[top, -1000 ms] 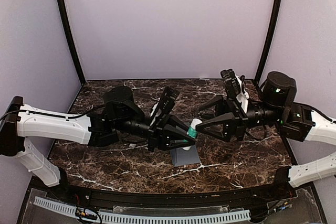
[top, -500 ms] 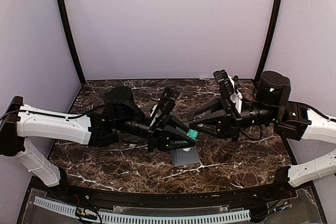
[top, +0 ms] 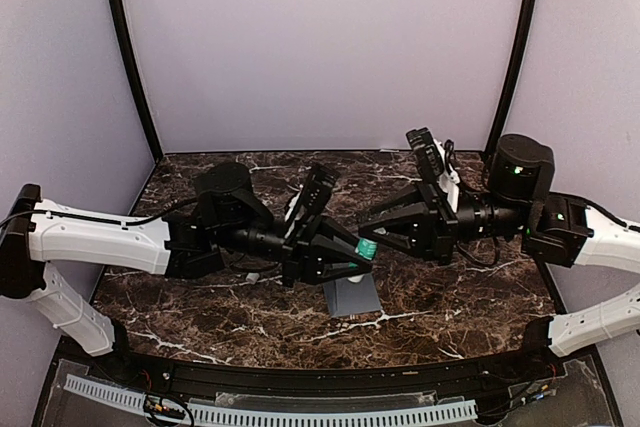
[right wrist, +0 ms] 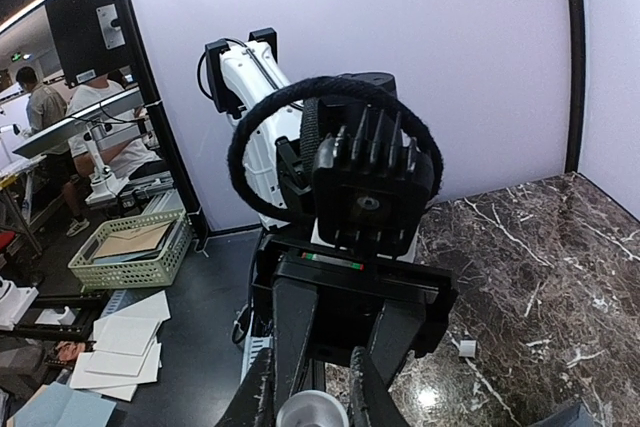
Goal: Place the letter into the envelope and seal it
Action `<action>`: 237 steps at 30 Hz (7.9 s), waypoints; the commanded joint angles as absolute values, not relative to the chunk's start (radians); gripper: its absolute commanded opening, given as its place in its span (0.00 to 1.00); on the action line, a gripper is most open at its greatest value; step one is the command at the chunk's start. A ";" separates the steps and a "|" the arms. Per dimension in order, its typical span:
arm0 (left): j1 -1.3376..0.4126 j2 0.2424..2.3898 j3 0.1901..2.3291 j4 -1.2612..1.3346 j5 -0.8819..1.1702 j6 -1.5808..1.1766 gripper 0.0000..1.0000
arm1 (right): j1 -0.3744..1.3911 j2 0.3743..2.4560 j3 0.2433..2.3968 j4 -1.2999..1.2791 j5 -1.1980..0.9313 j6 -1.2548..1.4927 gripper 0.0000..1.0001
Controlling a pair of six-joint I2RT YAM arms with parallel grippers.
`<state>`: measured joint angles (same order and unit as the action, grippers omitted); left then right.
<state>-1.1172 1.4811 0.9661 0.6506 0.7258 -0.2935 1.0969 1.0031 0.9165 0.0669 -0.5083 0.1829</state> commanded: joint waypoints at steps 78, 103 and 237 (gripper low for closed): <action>-1.105 1.627 1.063 0.299 0.389 0.174 0.00 | 1.016 1.119 0.992 -0.520 -0.171 0.531 0.60; -1.116 1.661 1.100 0.241 0.438 0.233 0.00 | 1.017 1.159 0.945 -0.471 -0.234 0.539 0.00; -1.206 1.881 0.961 0.273 -0.568 -0.700 0.63 | 1.006 1.123 0.892 -0.520 0.133 0.647 0.00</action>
